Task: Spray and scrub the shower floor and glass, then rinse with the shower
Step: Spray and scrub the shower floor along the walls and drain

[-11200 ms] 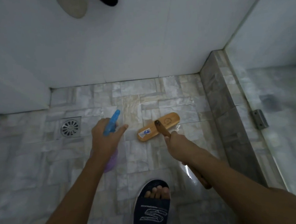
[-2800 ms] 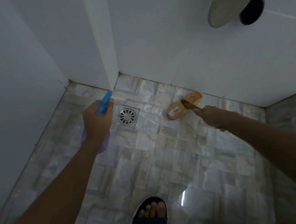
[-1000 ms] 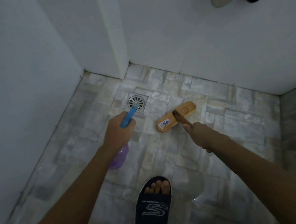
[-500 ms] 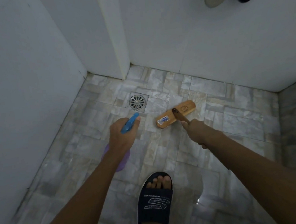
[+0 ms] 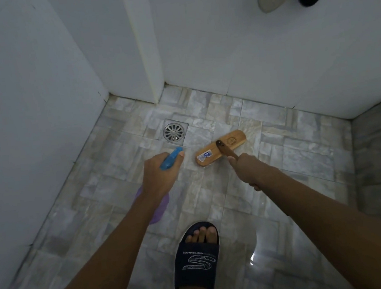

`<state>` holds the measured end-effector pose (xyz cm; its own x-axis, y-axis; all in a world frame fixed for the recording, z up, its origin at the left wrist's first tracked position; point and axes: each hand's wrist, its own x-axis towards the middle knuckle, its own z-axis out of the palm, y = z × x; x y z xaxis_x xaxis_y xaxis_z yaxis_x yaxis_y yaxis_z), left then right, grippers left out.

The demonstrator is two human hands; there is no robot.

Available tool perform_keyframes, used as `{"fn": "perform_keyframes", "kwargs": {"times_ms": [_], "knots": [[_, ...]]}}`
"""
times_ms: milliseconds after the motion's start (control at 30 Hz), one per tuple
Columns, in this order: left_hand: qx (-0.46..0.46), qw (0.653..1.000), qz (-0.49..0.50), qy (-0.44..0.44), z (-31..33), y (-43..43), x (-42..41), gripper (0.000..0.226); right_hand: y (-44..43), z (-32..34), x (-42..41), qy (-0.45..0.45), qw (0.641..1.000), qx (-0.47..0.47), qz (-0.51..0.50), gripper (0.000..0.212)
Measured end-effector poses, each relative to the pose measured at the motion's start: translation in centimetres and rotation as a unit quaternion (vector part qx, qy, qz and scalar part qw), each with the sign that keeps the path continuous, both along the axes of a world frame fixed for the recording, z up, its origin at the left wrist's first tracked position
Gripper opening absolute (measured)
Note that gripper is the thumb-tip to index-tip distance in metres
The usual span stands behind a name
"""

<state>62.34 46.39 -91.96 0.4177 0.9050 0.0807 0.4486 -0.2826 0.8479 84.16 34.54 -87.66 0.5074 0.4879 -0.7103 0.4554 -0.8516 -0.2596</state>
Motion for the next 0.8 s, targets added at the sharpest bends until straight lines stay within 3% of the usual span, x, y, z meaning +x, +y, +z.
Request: {"fn": "perform_keyframes", "kwargs": {"times_ms": [167,567,800], "knots": [[0.021,1.000,-0.009,-0.018,0.08,-0.27,-0.37,0.052,0.04,0.14,-0.04,0.000,1.000,0.004,0.006,0.052],[-0.062,0.998,-0.013,-0.022,0.33,0.10,-0.23,0.050,0.38,0.06,-0.14,0.005,1.000,-0.005,0.006,0.054],[-0.045,0.998,0.010,-0.038,0.43,0.17,-0.20,0.047,0.65,0.33,-0.27,0.006,1.000,-0.004,0.017,0.054]]}}
